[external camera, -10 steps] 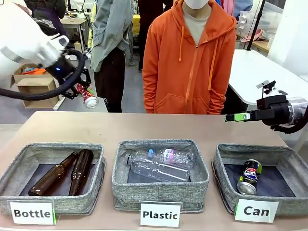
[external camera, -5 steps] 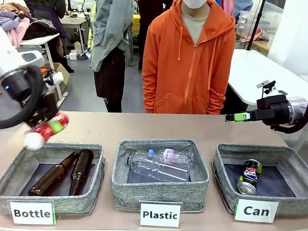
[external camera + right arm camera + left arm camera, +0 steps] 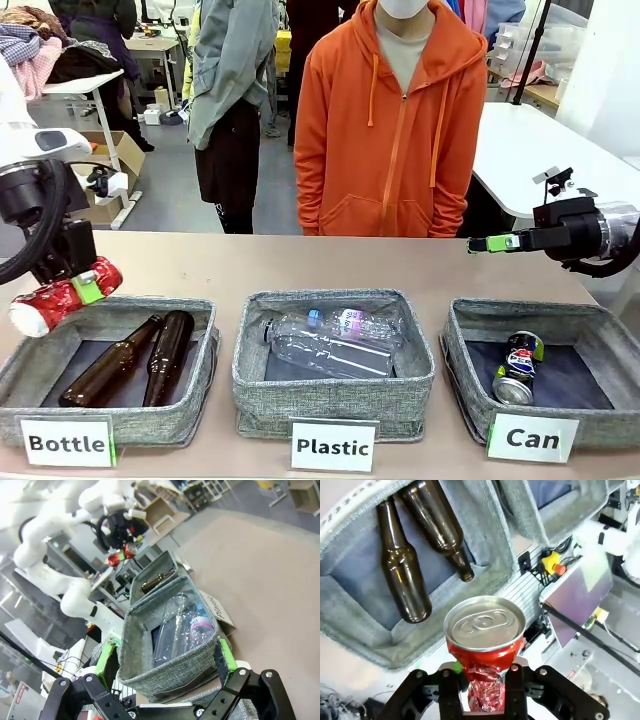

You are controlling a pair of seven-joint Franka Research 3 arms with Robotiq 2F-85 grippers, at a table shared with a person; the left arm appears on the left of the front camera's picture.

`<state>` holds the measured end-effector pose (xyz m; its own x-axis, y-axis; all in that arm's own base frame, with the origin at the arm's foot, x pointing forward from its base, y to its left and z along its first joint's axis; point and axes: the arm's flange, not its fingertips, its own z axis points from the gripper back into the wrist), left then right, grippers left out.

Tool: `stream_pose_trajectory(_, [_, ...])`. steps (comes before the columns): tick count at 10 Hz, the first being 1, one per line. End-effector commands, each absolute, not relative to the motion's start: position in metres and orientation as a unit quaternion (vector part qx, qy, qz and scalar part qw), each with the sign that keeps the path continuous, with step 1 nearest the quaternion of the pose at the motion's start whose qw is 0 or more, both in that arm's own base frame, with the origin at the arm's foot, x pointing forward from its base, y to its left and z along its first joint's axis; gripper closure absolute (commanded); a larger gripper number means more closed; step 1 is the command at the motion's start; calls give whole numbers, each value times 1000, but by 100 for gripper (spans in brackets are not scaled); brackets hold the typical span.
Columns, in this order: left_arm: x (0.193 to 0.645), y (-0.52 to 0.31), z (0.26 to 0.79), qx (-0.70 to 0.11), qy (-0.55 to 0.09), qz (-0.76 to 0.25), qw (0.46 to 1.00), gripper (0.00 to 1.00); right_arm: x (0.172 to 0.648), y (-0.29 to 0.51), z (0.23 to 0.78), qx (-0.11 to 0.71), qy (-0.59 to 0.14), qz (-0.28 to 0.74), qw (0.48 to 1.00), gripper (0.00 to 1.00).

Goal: Sort the can waste into the basket.
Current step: Pick up the can waste from the table and place it in the right Fabric basket.

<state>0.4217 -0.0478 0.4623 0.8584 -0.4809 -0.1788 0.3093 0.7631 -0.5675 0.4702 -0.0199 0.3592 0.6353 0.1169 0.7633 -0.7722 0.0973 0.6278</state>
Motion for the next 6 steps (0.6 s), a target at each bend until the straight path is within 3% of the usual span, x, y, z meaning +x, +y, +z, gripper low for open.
stream_pose_trajectory(1, [418, -48, 462, -261, 159, -230, 924, 74, 470, -20, 359, 589, -278, 324, 686, 0])
stream_pose_trajectory(3, [437, -128, 485, -171, 14, -434, 884, 74, 453, -16, 379, 569, -208, 324, 727, 0])
stream_pose_trajectory(4, [453, -177, 498, -136, -68, -510, 847, 74, 429, -35, 398, 550, -195, 270, 765, 0])
stream_pose_trajectory(6, [477, -280, 509, -106, -163, -597, 779, 74, 361, -71, 437, 521, -166, 188, 816, 0])
